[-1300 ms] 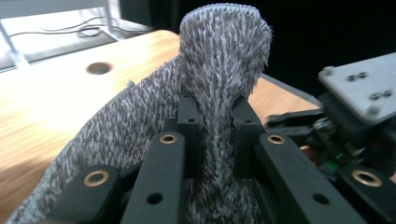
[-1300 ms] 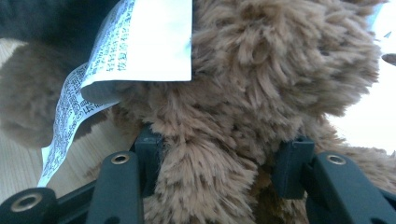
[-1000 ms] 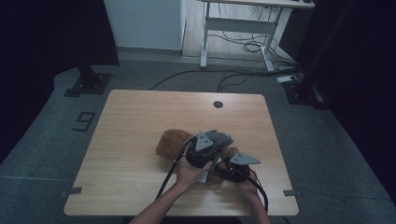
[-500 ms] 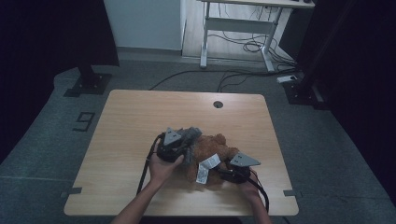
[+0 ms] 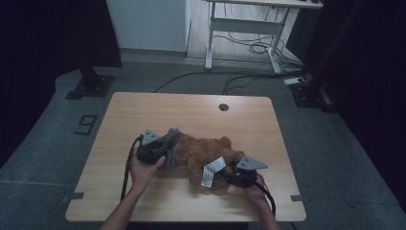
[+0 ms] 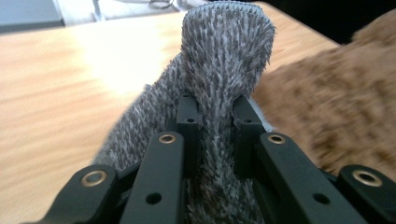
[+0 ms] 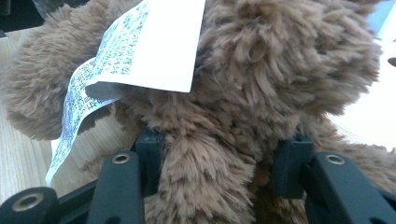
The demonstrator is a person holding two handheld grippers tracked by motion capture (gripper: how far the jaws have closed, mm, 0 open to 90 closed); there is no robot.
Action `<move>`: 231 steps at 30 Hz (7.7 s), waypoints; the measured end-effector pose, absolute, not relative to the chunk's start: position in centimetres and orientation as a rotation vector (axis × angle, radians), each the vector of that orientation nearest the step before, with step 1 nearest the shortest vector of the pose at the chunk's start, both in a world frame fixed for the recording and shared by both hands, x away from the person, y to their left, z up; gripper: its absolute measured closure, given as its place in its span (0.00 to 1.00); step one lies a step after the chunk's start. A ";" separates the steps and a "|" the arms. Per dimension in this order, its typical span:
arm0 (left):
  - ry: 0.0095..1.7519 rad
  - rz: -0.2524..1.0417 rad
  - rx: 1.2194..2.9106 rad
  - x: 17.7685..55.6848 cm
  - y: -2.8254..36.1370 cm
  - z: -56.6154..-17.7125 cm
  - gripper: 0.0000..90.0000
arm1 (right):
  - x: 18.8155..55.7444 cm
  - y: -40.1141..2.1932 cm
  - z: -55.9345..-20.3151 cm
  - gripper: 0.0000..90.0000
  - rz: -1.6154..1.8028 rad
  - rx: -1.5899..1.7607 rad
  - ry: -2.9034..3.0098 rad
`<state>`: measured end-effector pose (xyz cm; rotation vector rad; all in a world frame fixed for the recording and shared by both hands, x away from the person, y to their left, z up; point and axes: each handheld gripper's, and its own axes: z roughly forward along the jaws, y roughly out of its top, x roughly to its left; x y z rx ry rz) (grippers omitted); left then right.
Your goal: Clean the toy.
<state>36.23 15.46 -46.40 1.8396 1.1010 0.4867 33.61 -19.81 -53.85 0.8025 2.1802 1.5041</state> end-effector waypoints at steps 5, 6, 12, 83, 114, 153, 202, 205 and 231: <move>1.168 0.450 1.857 37.0 17.3 -48.1 0.86 | 33.7 -19.9 -53.9 0.54 1.505 0.802 2.185; 1.181 0.436 1.858 37.1 17.6 -48.5 0.86 | 33.7 -19.9 -53.9 0.54 1.505 0.802 2.184; 1.242 0.345 1.892 37.5 19.0 -51.2 0.86 | 33.7 -20.0 -54.0 0.54 1.507 0.800 2.184; 0.963 0.325 1.826 34.1 13.0 -44.7 0.85 | 34.4 -19.3 -52.6 0.57 1.459 0.825 2.198; 0.926 0.365 1.951 36.6 6.5 -44.9 0.86 | 34.1 -19.4 -53.9 0.65 1.417 0.911 2.195; 1.119 0.390 1.853 36.7 16.1 -44.3 0.86 | 34.3 -19.7 -54.3 0.64 1.450 0.940 2.182; 1.117 0.364 1.870 36.2 17.3 -45.0 0.85 | 33.9 -19.5 -54.6 0.64 1.448 0.941 2.182; 1.058 0.373 1.872 36.2 15.6 -43.1 0.85 | 33.9 -19.5 -54.6 0.64 1.445 0.941 2.181; 0.974 0.306 1.928 34.5 9.8 -48.0 0.89 | 33.0 -22.2 -51.9 0.31 1.624 1.036 2.119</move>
